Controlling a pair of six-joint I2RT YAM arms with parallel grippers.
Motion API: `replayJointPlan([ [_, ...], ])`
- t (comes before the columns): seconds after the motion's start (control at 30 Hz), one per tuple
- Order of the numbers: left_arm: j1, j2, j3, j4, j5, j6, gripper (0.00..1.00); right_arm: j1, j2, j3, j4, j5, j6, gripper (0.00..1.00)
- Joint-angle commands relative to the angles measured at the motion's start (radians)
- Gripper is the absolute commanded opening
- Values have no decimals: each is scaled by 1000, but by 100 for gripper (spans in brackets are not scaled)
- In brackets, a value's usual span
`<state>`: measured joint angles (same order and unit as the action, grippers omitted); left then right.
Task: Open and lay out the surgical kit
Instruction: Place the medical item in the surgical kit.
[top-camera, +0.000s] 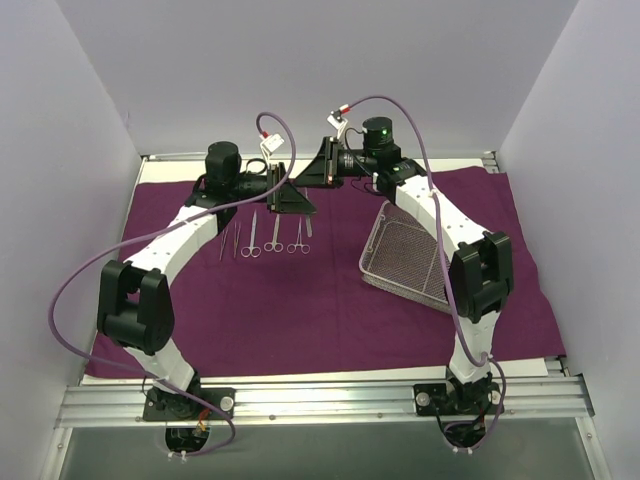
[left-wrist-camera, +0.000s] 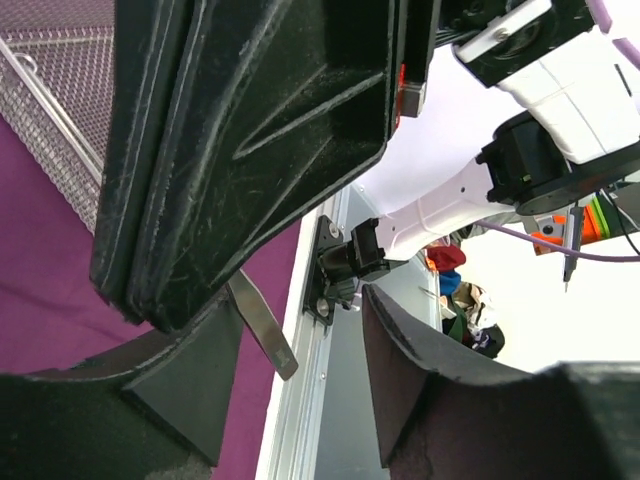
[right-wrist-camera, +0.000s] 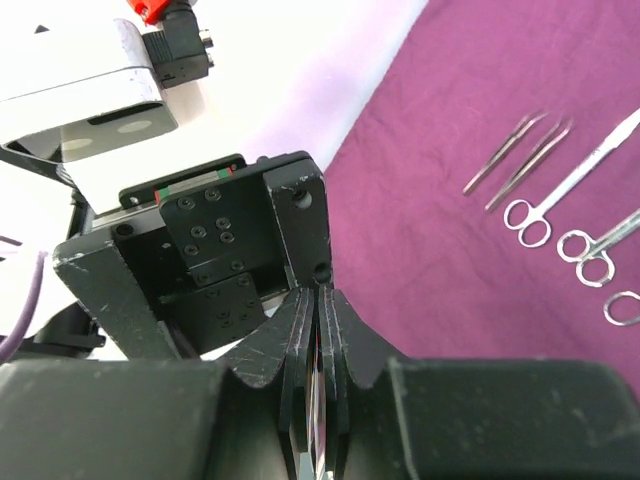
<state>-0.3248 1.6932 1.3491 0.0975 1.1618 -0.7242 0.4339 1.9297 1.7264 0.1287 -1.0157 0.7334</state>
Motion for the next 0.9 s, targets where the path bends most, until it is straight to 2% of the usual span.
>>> replayJointPlan([
  [0.0, 0, 5, 9, 106, 38, -32, 58, 2, -55, 39, 103, -53, 44, 0],
  [0.1, 0, 10, -1, 130, 50, -57, 43, -12, -61, 7, 198, -64, 115, 0],
  [0.13, 0, 16, 1, 130, 50, -60, 28, -20, -64, 2, 225, -64, 124, 0],
  [0.23, 3, 26, 8, 117, 42, -67, 5, -24, -61, -1, 239, -67, 139, 0],
  [0.27, 6, 28, 13, 101, 36, -51, 2, -26, -57, 5, 235, -67, 141, 0],
  [0.3, 7, 36, 37, 37, 29, -32, 2, -26, -52, 12, 223, -52, 130, 2],
  [0.33, 10, 40, 60, -28, -3, 1, 2, -27, -49, 22, 141, -31, 104, 23],
  [0.37, 13, 45, 86, -218, -32, 102, 2, -29, -44, 39, 67, -6, 63, 34],
  [0.4, 23, 58, 119, -313, -71, 161, 2, -29, -41, 94, -16, 32, -56, 40],
  [0.43, 29, 66, 184, -417, -171, 222, 2, -30, -37, 128, -222, 148, -119, 50],
  [0.47, 35, 75, 215, -502, -227, 324, 2, -35, -32, 156, -301, 211, -165, 58],
  [0.5, 47, 85, 247, -663, -290, 371, 2, -38, -34, 180, -354, 276, -198, 66],
  [0.53, 53, 101, 277, -738, -365, 412, 2, -43, -37, 185, -458, 433, -238, 76],
  [0.57, 62, 112, 312, -828, -478, 464, 2, -49, -40, 185, -498, 495, -247, 81],
  [0.6, 73, 121, 326, -867, -535, 483, 2, -64, -47, 183, -530, 552, -258, 84],
  [0.63, 98, 135, 335, -905, -604, 512, 2, -72, -51, 183, -608, 691, -270, 87],
  [0.7, 124, 163, 357, -990, -780, 549, 2, -110, -58, 176, -687, 802, -281, 88],
  [0.8, 165, 219, 403, -1091, -1006, 621, 2, -165, -90, 124, -767, 870, -292, 89],
  [0.87, 199, 244, 410, -1108, -1077, 657, 2, -213, -139, 44, -758, 861, -296, 89],
])
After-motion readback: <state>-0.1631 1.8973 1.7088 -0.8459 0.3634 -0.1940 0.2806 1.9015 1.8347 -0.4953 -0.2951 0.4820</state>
